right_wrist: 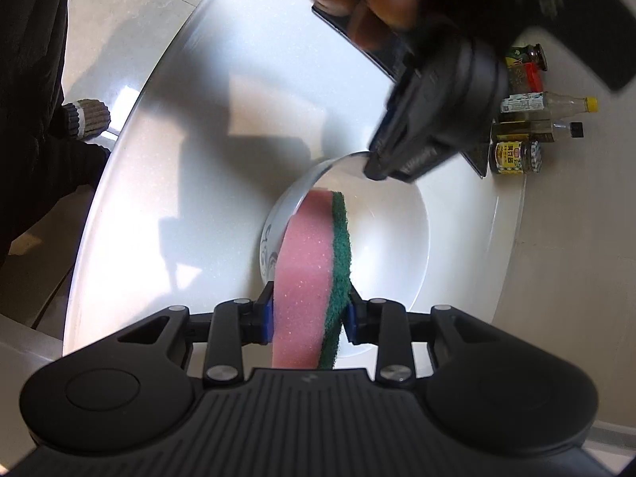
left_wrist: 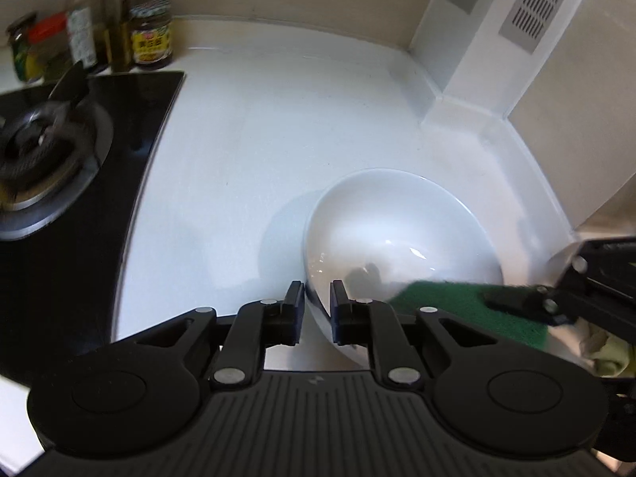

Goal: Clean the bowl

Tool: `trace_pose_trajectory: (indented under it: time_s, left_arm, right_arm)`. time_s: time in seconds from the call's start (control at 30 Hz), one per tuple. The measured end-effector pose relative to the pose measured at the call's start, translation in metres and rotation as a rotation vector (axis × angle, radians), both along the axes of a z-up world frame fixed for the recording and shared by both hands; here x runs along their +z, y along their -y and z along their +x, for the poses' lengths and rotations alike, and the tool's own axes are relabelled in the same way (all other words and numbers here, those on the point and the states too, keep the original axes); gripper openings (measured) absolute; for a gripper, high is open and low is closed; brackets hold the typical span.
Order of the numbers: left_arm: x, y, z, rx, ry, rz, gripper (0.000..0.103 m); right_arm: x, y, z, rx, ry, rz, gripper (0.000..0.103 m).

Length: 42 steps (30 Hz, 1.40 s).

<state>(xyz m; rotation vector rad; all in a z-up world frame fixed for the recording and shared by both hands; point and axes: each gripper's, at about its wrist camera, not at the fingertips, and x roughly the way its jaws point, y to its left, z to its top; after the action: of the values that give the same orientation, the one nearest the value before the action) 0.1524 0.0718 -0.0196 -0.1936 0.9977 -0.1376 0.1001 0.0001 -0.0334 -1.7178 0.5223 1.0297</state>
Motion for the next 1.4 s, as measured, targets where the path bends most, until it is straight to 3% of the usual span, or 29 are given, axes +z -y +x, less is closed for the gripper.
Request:
trace_pose_trajectory:
  time_s: [0.3, 0.43, 0.53, 0.8, 0.97, 1.07, 1.23, 1.3, 1.4]
  left_arm:
    - [0.001, 0.005, 0.040, -0.152, -0.007, 0.069, 0.012]
    - [0.001, 0.006, 0.046, -0.120, -0.003, 0.061, 0.012]
    - [0.006, 0.005, 0.029, -0.072, 0.009, 0.045, 0.012]
    - [0.001, 0.012, 0.027, -0.139, 0.007, 0.072, 0.016]
    - [0.002, 0.016, 0.063, -0.343, 0.008, 0.112, 0.010]
    - [0.002, 0.018, 0.082, -0.395, 0.017, 0.130, 0.006]
    - [0.004, 0.011, 0.070, -0.307, 0.038, 0.096, 0.009]
    - [0.006, 0.001, 0.056, -0.226, 0.054, 0.053, 0.012]
    - [0.004, -0.003, 0.038, -0.188, 0.059, 0.034, 0.019]
  right_arm:
    - [-0.010, 0.002, 0.009, 0.036, 0.022, -0.014, 0.028]
    - [-0.013, 0.006, 0.019, 0.007, 0.042, -0.016, 0.028]
    - [-0.014, 0.005, 0.023, -0.010, 0.034, -0.006, 0.028]
    - [-0.010, 0.002, 0.022, -0.035, 0.042, -0.004, 0.028]
    - [-0.008, -0.004, 0.015, -0.009, 0.034, -0.024, 0.028]
    - [-0.010, -0.003, 0.020, -0.007, 0.035, -0.071, 0.028]
    - [-0.008, 0.000, 0.030, -0.037, 0.011, -0.079, 0.028]
    - [-0.007, 0.000, 0.034, -0.043, 0.003, -0.077, 0.028]
    - [-0.007, 0.002, 0.035, -0.048, -0.002, -0.070, 0.028]
